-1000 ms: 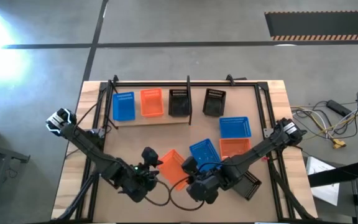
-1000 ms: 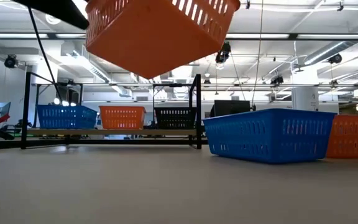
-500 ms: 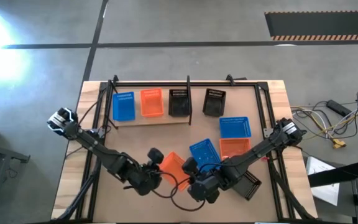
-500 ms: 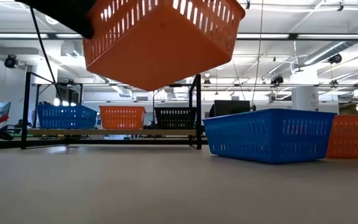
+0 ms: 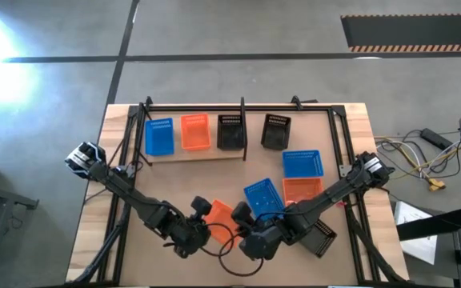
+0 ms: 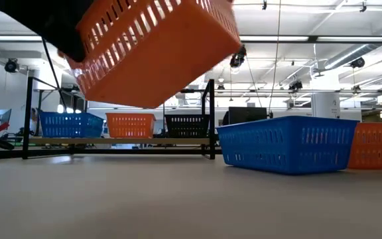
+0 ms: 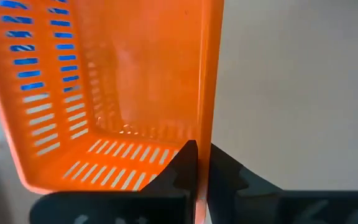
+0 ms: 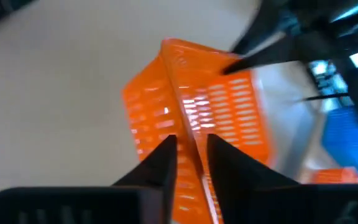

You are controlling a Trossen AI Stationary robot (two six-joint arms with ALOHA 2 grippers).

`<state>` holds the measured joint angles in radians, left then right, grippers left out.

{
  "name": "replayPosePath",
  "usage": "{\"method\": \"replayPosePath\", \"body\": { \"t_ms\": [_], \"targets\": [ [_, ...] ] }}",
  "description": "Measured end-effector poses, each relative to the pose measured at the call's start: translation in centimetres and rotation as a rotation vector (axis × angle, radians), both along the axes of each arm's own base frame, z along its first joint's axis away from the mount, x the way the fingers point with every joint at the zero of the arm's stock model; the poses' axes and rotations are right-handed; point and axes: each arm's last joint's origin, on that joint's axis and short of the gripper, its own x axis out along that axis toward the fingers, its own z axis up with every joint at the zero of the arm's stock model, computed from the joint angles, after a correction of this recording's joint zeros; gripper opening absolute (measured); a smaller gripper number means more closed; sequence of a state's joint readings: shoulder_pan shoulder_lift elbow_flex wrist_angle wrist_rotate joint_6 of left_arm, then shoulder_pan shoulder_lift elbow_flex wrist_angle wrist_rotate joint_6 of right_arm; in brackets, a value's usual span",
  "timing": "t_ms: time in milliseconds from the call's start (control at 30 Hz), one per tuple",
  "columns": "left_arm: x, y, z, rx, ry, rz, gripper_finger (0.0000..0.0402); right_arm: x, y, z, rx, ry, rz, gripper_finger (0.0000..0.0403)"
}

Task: Stack baskets on shelf by color
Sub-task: Stack the top orange basket on top of the other orange basket on the shelf

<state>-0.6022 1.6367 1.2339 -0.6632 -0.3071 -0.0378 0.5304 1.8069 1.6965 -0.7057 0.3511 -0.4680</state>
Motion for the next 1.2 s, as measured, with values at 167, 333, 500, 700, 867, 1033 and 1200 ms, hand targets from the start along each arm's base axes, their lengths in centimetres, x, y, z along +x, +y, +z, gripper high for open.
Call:
{"method": "replayPosePath", "body": {
  "t_ms": [167,333,500,700,867,1033,1200],
  "targets": [
    [0.2,-0.2,-0.5,-0.043,0.013,0.052,0.0000,-0.5,-0.1,2.1,-0.042,-0.064,0.055,0.0144],
    [0.1,-0.1,-0.4,-0.101,0.025,0.152,0.0000,-2.9,-1.0,3.7,0.017,-0.106,-0.014,0.0148],
    [-0.4,0.2,1.7,-0.145,0.019,0.243,0.0000,-6.3,-1.9,2.2,0.065,-0.123,-0.189,0.0135],
    [-1.4,2.9,6.9,-0.168,-0.066,0.536,0.0000,-10.9,-1.4,-1.1,0.049,-0.230,-0.370,0.0116],
    [-0.8,8.8,11.7,-0.267,-0.184,0.884,0.0000,-13.2,-1.0,-2.9,0.033,-0.315,-0.418,0.0100],
    [0.5,16.9,13.0,-0.362,-0.207,1.171,0.0000,-13.9,-1.2,-3.8,0.039,-0.354,-0.427,0.0085],
    [0.2,24.4,11.2,-0.389,-0.075,1.457,0.0000,-14.3,-1.5,-4.6,0.048,-0.361,-0.430,0.0069]
  ]
}}
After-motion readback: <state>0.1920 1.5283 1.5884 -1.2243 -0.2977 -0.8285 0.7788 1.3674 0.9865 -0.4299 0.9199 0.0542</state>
